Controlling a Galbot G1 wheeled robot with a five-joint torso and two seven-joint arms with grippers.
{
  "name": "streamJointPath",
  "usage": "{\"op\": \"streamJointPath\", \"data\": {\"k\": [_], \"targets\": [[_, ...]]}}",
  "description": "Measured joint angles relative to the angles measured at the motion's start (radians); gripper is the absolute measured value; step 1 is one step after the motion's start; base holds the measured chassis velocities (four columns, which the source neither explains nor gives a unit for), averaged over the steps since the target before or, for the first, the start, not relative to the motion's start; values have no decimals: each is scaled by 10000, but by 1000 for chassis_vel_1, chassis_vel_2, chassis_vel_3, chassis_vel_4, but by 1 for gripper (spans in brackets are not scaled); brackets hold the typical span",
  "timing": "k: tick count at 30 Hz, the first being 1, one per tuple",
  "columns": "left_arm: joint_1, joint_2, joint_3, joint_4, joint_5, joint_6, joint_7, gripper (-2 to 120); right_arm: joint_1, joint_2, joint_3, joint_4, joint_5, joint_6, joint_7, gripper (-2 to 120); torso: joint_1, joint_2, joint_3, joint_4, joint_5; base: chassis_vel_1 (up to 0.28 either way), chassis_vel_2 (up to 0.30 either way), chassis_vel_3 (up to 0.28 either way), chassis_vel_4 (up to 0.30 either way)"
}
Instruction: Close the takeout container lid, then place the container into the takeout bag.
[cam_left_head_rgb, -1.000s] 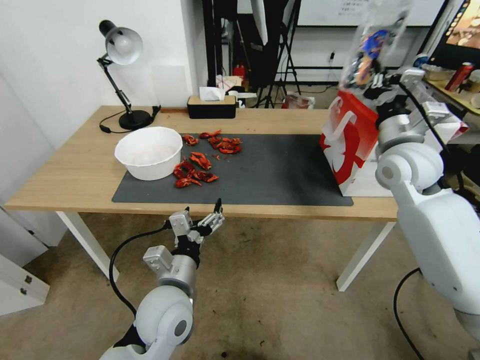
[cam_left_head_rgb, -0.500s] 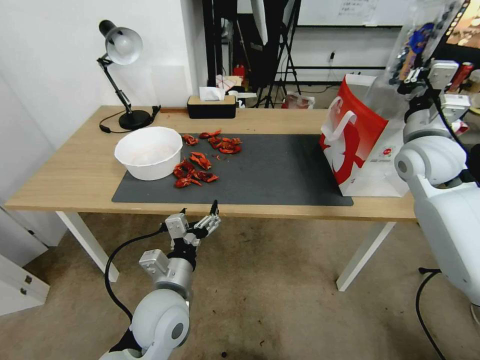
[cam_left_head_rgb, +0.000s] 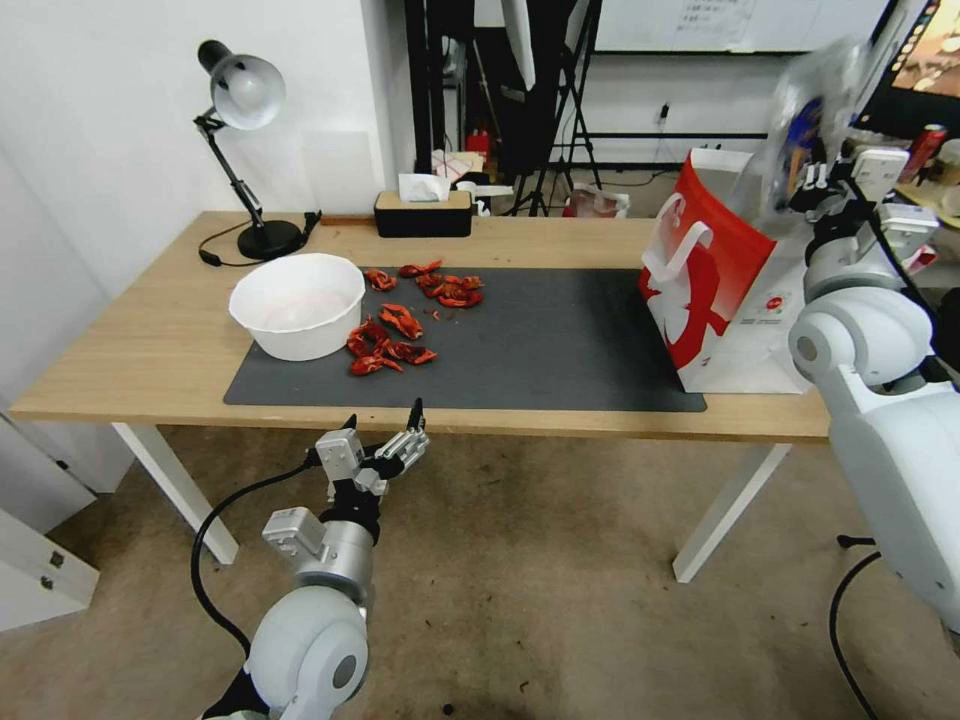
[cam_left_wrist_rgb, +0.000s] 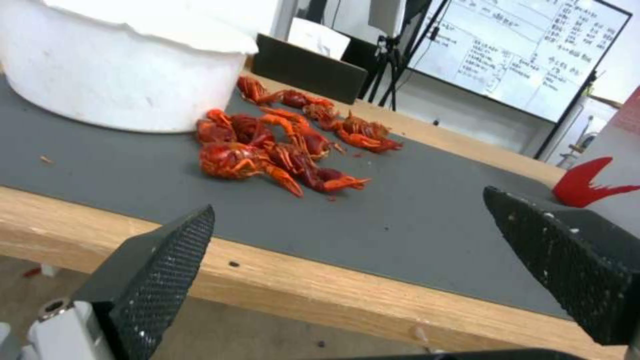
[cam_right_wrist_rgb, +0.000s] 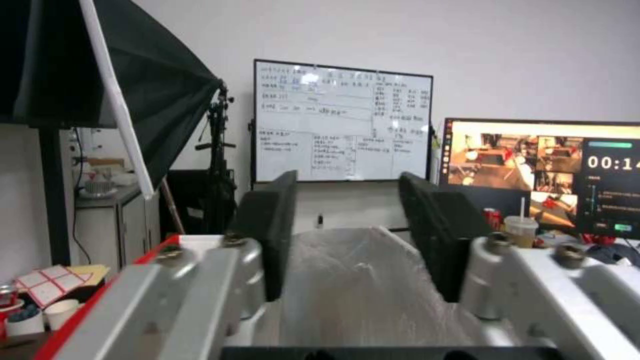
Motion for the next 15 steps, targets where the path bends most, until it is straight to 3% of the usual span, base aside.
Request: {"op": "streamJointPath", "data": {"k": [3,6,7,11,13,15], "targets": [[89,-23,-20,8,72,-44,23,100,0,12,-11,19,50,-21,4,52,0,0,-1,0,-1,0,0,0,0],[190,-75,-21,68,295,-142,53,100,-8,11,-52,155,422,42,-87,69,0,0,0,0,1,0,0,0,0],[190,-75,-21,68,295,-142,53,100,-8,11,-52,155,422,42,-87,69,0,0,0,0,1,0,0,0,0],[195,-93,-102,192,456,-262,83,100,-104,2,-78,527,1130,380,-525,83,0,0,0,1,-1,0,0,0,0],[212,-92,-197,245,573,-348,142,100,-422,-65,-77,1070,1826,682,-1232,94,1,0,-1,1,-3,0,0,0,0],[233,-99,-218,255,630,-382,167,100,-584,-97,-72,1228,2046,765,-1480,97,0,0,-1,1,-3,0,0,0,0]]}}
